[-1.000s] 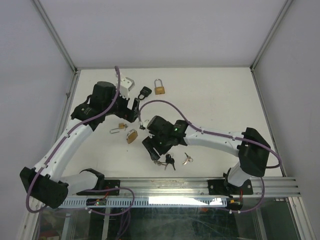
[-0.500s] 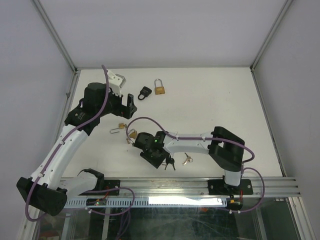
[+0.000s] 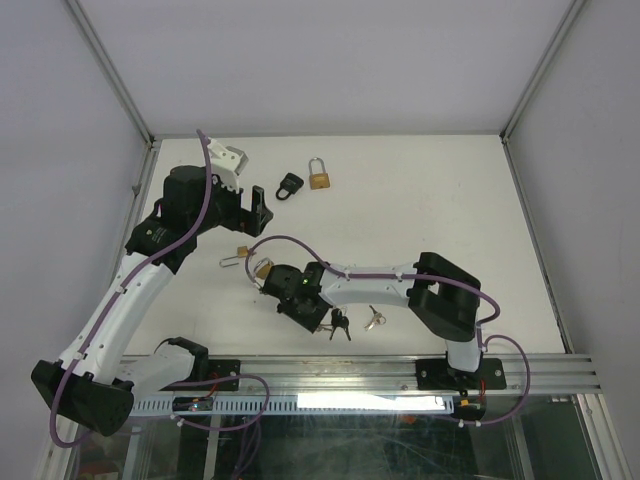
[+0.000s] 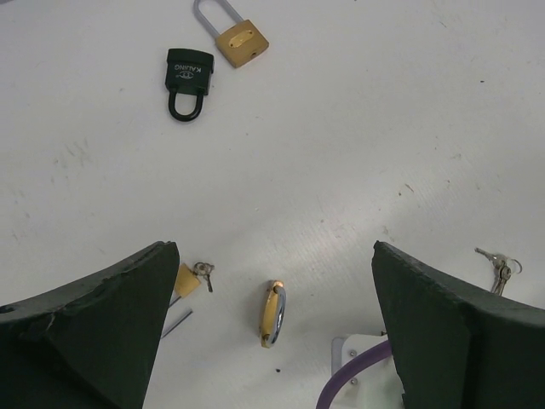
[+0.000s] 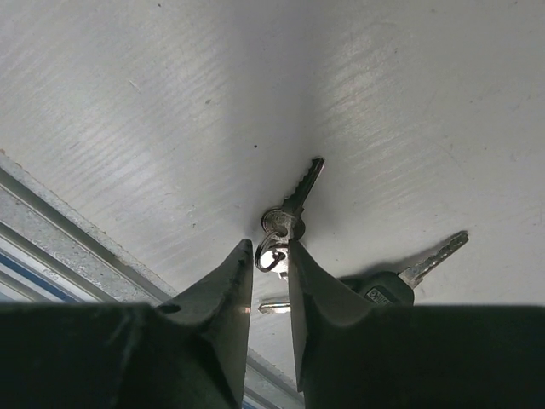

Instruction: Unlock with the key

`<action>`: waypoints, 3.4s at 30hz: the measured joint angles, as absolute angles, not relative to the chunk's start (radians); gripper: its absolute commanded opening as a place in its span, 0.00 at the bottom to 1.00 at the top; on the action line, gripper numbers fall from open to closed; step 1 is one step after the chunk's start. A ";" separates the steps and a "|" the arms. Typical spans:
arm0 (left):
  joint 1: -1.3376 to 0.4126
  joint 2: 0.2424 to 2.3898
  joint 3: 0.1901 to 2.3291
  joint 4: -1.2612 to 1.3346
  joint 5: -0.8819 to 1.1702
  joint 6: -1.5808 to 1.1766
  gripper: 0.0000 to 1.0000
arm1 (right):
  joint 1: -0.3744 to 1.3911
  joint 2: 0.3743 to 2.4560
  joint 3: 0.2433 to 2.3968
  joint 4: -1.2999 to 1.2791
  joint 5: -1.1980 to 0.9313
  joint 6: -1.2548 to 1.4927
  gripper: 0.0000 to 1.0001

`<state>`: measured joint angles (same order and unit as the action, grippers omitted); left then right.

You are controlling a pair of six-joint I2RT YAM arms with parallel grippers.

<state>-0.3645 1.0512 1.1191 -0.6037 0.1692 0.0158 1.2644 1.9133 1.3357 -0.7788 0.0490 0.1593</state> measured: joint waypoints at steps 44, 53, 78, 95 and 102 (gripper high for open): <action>-0.403 0.984 1.096 -0.294 1.143 0.296 0.53 | 0.632 1.386 1.621 -0.410 -1.212 0.212 0.00; -0.474 0.991 1.015 -0.050 1.048 0.135 0.34 | 0.624 1.386 1.583 -0.266 -1.208 0.308 0.00; -0.558 1.023 1.015 0.105 0.964 0.064 0.36 | 0.582 1.340 1.508 -0.178 -1.125 0.353 0.00; -0.558 1.025 1.015 0.112 0.890 0.038 0.00 | 0.535 1.314 1.463 -0.171 -1.117 0.368 0.00; -0.559 1.026 1.044 -0.030 0.876 0.070 0.00 | 0.516 1.316 1.462 -0.306 -1.117 0.306 0.00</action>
